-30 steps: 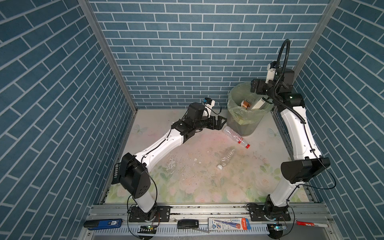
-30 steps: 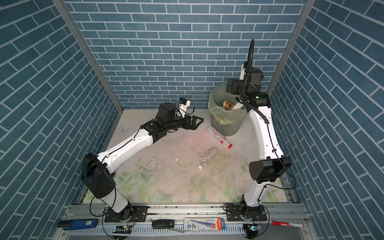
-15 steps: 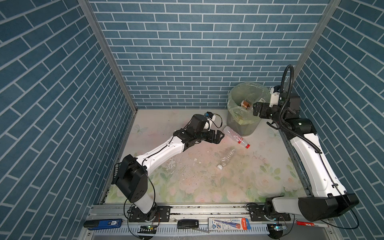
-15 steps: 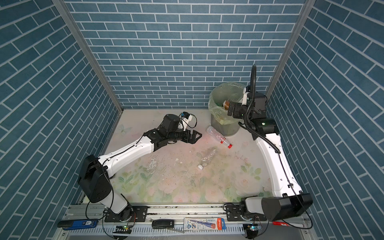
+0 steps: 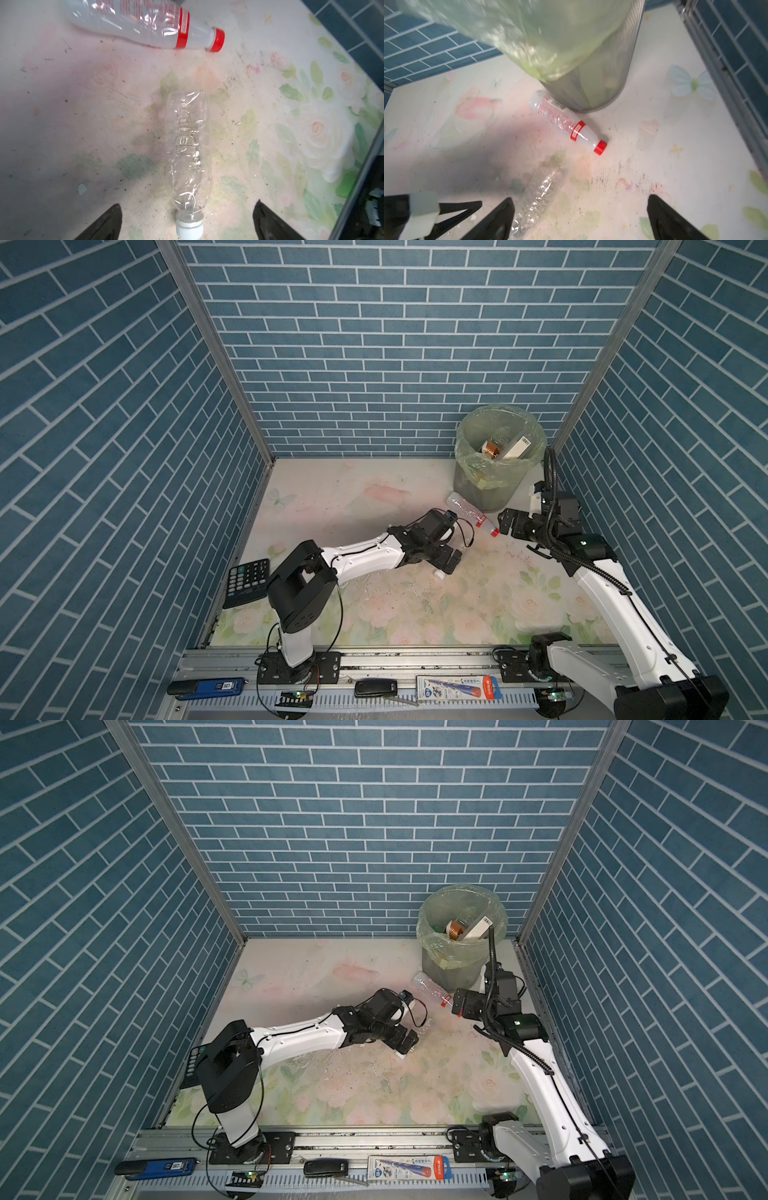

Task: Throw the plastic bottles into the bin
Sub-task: 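Lower the left gripper onto the crushed clear bottle's cap while the right returns, then grasp and lift the crushed clear bottle by its cap with the left gripper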

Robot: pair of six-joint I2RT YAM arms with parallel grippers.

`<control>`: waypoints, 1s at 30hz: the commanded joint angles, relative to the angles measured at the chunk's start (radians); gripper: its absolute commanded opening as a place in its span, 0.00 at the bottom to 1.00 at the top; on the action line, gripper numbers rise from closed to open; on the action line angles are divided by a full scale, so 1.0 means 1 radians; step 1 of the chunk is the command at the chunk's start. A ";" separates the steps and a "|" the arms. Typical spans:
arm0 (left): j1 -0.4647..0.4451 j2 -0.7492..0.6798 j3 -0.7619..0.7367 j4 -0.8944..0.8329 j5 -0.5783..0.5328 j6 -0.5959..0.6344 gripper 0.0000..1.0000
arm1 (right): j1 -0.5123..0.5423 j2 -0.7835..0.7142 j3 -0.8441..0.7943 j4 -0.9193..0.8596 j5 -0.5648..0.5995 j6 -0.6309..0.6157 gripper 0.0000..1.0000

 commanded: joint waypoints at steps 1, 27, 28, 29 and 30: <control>-0.016 0.039 -0.006 -0.007 -0.035 0.024 0.99 | 0.001 -0.021 -0.090 0.073 -0.063 0.110 0.99; -0.025 0.181 -0.001 0.025 -0.006 0.045 0.53 | -0.031 0.038 -0.208 0.206 -0.125 0.211 0.99; -0.025 0.175 -0.003 0.029 -0.007 0.044 0.51 | -0.032 0.038 -0.210 0.209 -0.126 0.213 0.99; -0.025 0.174 -0.006 0.033 -0.008 0.042 0.50 | -0.032 0.038 -0.214 0.211 -0.127 0.216 0.99; -0.025 0.170 -0.007 0.036 -0.005 0.041 0.50 | -0.032 0.037 -0.217 0.213 -0.129 0.219 0.99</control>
